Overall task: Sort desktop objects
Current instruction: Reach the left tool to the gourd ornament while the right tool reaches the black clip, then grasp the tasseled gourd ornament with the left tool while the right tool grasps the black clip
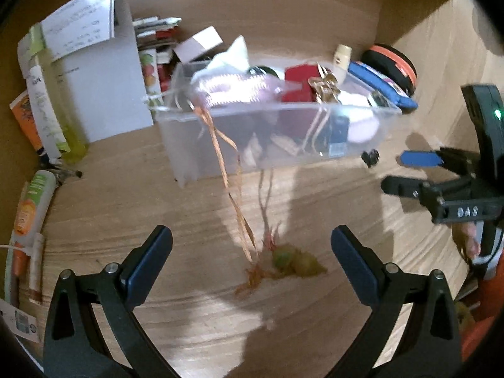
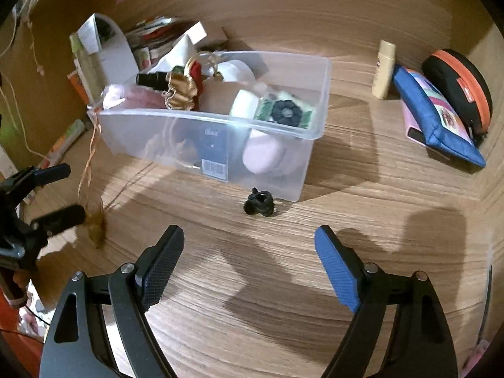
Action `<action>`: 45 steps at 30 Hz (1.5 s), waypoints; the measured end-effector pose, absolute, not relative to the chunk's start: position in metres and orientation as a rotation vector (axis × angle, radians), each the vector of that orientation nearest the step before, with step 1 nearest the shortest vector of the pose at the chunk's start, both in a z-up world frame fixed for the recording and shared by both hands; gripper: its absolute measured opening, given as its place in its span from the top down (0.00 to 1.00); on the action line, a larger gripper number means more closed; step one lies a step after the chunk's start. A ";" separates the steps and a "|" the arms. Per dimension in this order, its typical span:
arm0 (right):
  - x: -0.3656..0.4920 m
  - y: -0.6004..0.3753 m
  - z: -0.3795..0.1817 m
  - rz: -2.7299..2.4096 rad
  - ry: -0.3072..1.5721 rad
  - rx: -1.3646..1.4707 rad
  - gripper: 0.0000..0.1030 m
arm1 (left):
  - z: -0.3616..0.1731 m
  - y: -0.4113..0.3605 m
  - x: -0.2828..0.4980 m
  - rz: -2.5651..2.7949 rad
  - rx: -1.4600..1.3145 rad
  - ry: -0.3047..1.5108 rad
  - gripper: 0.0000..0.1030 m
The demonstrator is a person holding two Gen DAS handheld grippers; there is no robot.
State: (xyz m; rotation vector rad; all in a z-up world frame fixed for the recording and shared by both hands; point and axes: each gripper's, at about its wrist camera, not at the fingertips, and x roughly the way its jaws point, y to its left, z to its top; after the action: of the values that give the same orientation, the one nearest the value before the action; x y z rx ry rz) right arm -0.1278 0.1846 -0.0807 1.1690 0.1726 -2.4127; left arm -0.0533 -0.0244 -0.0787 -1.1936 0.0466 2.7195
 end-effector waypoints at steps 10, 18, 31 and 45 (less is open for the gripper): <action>-0.143 0.181 -0.080 -2.363 0.161 1.232 0.39 | -0.087 -0.013 -0.050 2.611 -1.217 0.101 0.18; -0.150 0.176 -0.079 -2.378 0.193 1.219 0.48 | -0.095 0.002 -0.052 2.527 -1.239 0.176 0.38; -0.164 0.168 -0.087 -2.335 0.158 1.234 0.58 | -0.097 -0.011 -0.056 2.578 -1.205 0.159 0.62; -0.152 0.166 -0.075 -2.320 0.178 1.111 0.81 | -0.087 -0.024 -0.048 2.652 -1.155 0.068 0.77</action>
State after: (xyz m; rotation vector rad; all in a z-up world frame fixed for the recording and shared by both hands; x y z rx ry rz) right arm -0.1524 0.1664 -0.0752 1.1112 0.1784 -2.3200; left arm -0.0479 -0.0237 -0.0866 -1.1550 0.0685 2.6518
